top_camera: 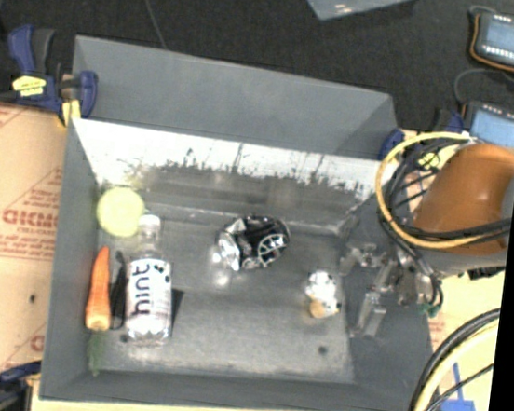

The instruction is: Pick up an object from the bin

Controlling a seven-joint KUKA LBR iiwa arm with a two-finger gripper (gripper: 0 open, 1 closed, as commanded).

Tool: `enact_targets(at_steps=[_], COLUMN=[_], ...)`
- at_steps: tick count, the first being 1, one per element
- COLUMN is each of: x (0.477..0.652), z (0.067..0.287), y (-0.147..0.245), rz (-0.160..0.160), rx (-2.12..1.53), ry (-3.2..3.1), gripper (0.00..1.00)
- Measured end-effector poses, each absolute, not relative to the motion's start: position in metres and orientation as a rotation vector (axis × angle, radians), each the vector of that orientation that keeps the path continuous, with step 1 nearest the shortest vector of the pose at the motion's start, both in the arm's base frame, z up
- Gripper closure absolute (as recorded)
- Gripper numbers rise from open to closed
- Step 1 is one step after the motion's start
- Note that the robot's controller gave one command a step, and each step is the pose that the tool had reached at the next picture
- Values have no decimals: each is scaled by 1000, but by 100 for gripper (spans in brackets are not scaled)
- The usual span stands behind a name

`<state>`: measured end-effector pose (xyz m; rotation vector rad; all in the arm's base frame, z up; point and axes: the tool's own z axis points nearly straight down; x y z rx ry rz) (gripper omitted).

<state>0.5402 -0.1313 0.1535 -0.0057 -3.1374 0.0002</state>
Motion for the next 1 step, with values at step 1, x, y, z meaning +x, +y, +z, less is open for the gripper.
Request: enact_targets(at_steps=[1], x=[542], z=[158], y=[-131], rz=[3], rx=[-1], ry=[-3145], gripper=[0])
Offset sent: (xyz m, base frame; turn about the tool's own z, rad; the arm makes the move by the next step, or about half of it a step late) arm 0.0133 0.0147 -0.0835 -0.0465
